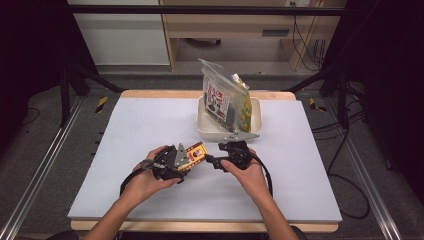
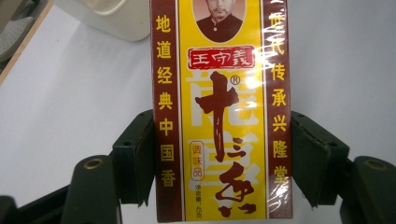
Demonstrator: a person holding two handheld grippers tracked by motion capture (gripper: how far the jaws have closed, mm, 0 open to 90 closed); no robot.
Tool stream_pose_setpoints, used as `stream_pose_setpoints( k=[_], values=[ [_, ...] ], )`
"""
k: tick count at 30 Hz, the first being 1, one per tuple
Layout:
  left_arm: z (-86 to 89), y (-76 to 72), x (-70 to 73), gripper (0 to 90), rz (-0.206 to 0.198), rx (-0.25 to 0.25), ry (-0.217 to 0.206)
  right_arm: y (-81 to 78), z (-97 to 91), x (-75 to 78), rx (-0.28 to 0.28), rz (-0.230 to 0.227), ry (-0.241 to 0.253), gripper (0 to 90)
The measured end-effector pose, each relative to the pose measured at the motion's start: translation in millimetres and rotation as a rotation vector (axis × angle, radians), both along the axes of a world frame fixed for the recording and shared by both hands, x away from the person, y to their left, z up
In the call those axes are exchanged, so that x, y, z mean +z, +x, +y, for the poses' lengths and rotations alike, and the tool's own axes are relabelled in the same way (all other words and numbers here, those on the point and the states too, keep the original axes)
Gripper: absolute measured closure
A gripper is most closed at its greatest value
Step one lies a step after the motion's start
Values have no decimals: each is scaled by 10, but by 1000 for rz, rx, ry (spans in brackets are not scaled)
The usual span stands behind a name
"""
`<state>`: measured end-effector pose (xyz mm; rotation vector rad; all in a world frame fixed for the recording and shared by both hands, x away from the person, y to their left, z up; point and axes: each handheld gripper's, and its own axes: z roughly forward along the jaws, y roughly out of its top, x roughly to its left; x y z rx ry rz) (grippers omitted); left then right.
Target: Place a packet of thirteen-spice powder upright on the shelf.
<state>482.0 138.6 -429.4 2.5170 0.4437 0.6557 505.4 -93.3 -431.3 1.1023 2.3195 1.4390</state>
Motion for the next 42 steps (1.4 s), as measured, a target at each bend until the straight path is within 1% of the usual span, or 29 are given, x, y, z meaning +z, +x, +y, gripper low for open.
stream_pose_setpoints(
  k=[3,5,6,7,11,13,14,16,19,20,22,24,25,27,30,31,33,36,40,42],
  values=[
    [-37,-23,2,319,-13,-16,-5,-2,19,-10,18,19,16,278],
    [-56,-37,1,319,-23,-24,-16,3,30,-21,26,31,25,276],
    [-63,-43,6,318,-26,-30,-14,8,34,-28,28,36,31,276],
    [-74,-52,3,319,-30,-33,-23,15,34,-35,33,45,39,276],
    [-112,-75,4,319,-40,-51,-23,37,37,-58,43,84,72,278],
    [-130,-83,1,319,-39,-59,-25,43,47,-70,49,95,73,280],
    [-139,-88,-1,319,-42,-63,-34,45,54,-74,52,99,72,283],
    [-159,-95,-2,319,-41,-70,-37,58,62,-90,60,98,63,286],
    [-183,-100,-4,319,-47,-78,-36,68,75,-102,69,112,74,298],
    [-193,-102,-10,319,-48,-75,-45,69,79,-105,73,118,79,312],
    [-207,-98,-15,319,-48,-80,-40,72,88,-111,82,128,84,336],
    [-212,-90,-28,319,-49,-77,-37,77,93,-114,78,130,78,344],
    [-215,-87,-42,319,-47,-72,-48,81,90,-115,77,132,80,358],
    [-209,-74,-53,319,-42,-69,-52,87,74,-110,74,139,93,400],
    [-202,-55,-49,320,-36,-65,-53,82,48,-87,70,137,120,456],
    [-207,-52,-54,320,-34,-61,-64,82,43,-79,68,135,125,464],
    [-212,-44,-62,321,-34,-63,-58,84,33,-69,66,139,127,489],
    [-216,-30,-76,321,-33,-63,-54,100,-1,-67,69,160,153,546],
    [-221,-21,-82,321,-34,-65,-46,113,-46,-44,82,198,212,626],
    [-226,-21,-83,320,-38,-64,-49,116,-58,-33,88,214,235,649]
  ],
)
